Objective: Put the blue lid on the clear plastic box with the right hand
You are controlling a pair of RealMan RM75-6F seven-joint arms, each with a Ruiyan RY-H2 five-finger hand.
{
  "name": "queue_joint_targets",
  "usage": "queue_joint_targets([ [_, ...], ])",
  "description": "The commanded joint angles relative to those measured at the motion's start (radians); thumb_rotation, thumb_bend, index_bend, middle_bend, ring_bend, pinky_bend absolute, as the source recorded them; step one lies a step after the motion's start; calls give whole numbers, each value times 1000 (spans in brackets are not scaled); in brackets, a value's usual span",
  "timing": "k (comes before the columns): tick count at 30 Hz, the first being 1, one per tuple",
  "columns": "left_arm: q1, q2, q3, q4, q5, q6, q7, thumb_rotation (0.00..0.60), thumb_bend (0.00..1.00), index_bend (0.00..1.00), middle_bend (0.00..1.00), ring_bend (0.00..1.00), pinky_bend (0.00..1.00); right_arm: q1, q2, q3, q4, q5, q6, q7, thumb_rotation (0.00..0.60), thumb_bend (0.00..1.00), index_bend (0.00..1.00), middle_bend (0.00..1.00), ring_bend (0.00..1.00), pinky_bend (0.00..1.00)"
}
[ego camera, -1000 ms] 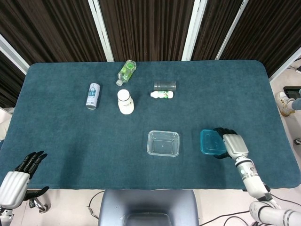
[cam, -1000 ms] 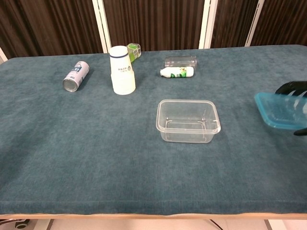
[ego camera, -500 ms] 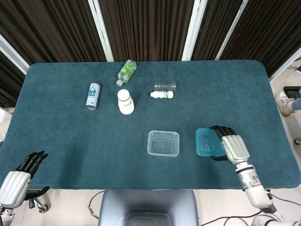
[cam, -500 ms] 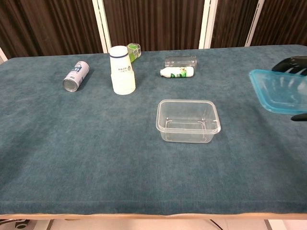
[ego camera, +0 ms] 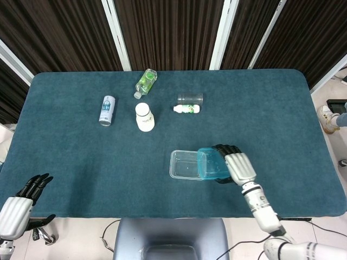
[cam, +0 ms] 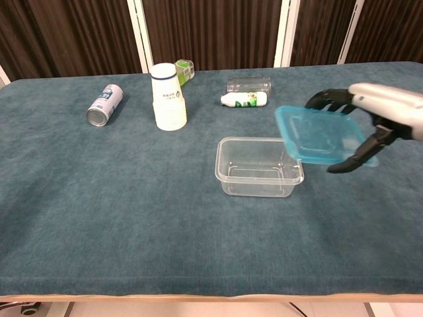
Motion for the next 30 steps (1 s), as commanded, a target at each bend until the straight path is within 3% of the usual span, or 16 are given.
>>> queue_joint_targets([
  [1,0,1,-1,1,-1,2,-6,600,458,131,87,86,400,26,-49,17,-4,37,0,-47,600,212,342,545,471,408],
  [18,2,6,0,12,8,15,-37,600,458,131,87,86,400,62,-195,39,9,135,60,-147,600,211,316,545,427,366],
  [30,2,7,2,13,11,13,-39,600,459,131,87,86,400,61,-261,48,44,155,109,-151,600,211,315,543,425,364],
])
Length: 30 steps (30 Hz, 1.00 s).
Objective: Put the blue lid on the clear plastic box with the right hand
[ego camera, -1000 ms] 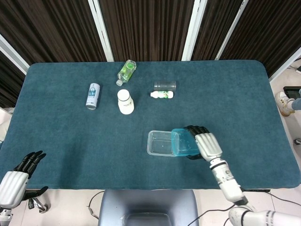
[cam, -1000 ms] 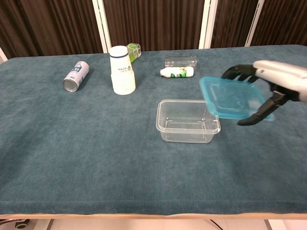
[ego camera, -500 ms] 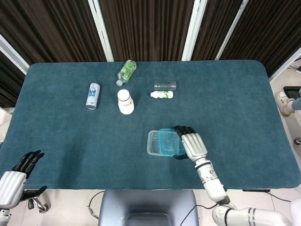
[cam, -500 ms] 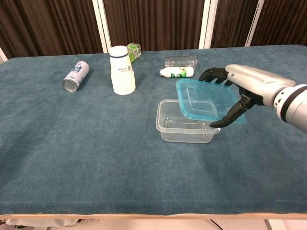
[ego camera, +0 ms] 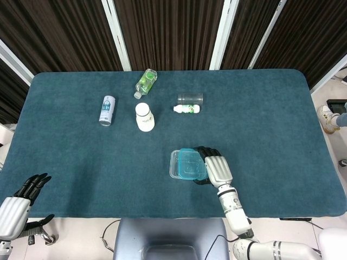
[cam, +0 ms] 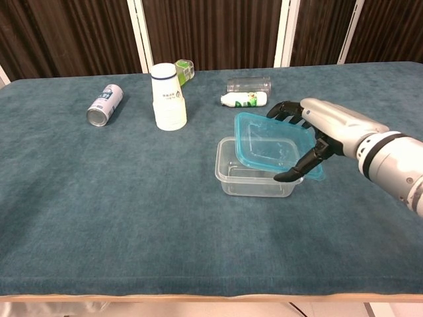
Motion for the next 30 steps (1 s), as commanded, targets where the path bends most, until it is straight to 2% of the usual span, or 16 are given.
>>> queue_joint_targets([
  [1,0,1,0,-1,-1,-1,-1,600,459,131,87,86,400,3,-5,4,6,5,0,0,600,211,315,542,424,363],
  [22,-1,2,2,-1,1,-4,-3,600,458,131,87,85,400,35,-31,15,39,19,-53,40,600,212,284,497,388,339],
  [25,-2,3,1,-1,-1,-5,-6,600,458,131,87,86,400,39,-32,13,38,19,-57,41,600,211,270,469,364,334],
  [30,-3,4,1,0,-3,-7,-10,600,459,131,87,86,400,42,-30,11,39,21,-64,45,600,211,194,345,258,304],
])
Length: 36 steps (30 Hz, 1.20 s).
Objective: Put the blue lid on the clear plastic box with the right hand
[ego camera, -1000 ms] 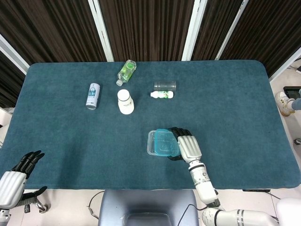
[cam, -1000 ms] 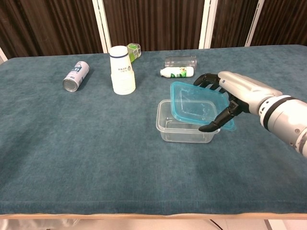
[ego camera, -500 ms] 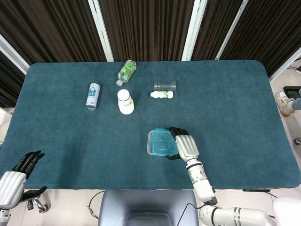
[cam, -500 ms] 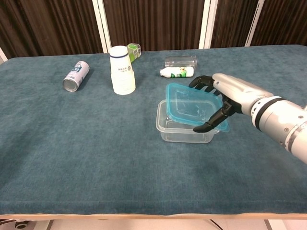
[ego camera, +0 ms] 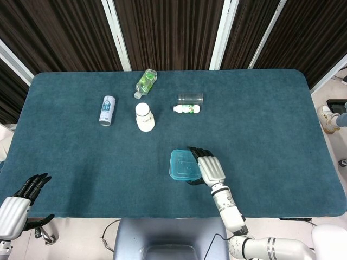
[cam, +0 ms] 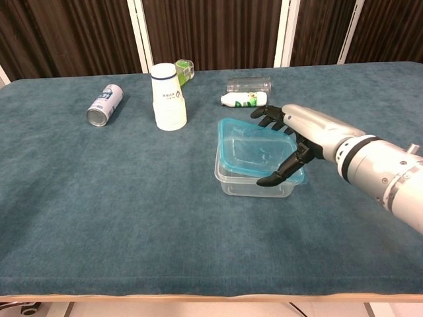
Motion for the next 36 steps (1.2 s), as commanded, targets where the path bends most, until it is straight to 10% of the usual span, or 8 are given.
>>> queue_joint_targets([
  [1,-1,0,0,0,0,-1,-1,600,459,131,87,86,400,2,1,0,2,1,-3,3,600,211,185,328,243,299],
  [36,-2,2,4,-2,4,-6,2,600,459,131,88,86,400,-8,49,-44,-10,-21,-31,41,600,211,91,101,5,187],
])
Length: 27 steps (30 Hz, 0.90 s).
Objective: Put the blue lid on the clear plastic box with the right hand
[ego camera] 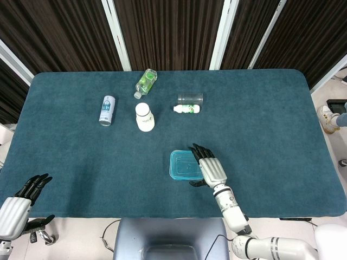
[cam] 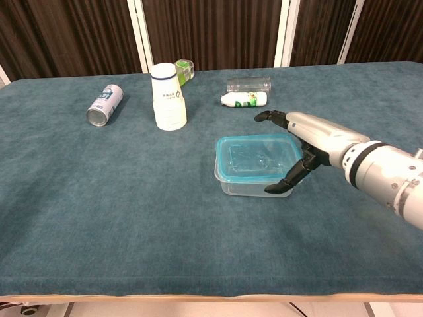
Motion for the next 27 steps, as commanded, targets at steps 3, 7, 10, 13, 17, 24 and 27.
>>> queue_joint_targets([
  [3,0,1,0,-1,-1,0,-1,600,458,131,88,86,401,-20,46,-39,-49,-43,18,-14,600,211,82,89,0,168],
  [7,1,2,0,-2,-2,2,-6,600,458,131,89,86,401,-37,100,-90,-102,-95,39,-58,600,212,79,79,0,139],
  [10,2,4,0,-2,-4,2,-10,600,458,131,88,86,401,-44,155,-128,-157,-121,36,-99,600,217,81,80,0,131],
  [13,2,5,0,-2,-4,2,-11,600,459,131,89,86,401,-30,203,-147,-182,-152,-6,-95,600,316,82,80,0,131],
  [17,2,5,1,-3,-3,1,-8,600,459,131,88,86,401,12,264,-153,-164,-180,-103,-62,600,466,88,80,0,123],
  [24,2,6,1,-5,-7,-1,-7,600,459,131,89,89,402,66,304,-154,-97,-223,-198,-31,600,474,88,80,0,112],
  [27,3,6,0,-6,-7,0,-8,600,459,131,89,89,402,70,292,-154,-72,-247,-200,-5,600,474,89,80,0,110],
])
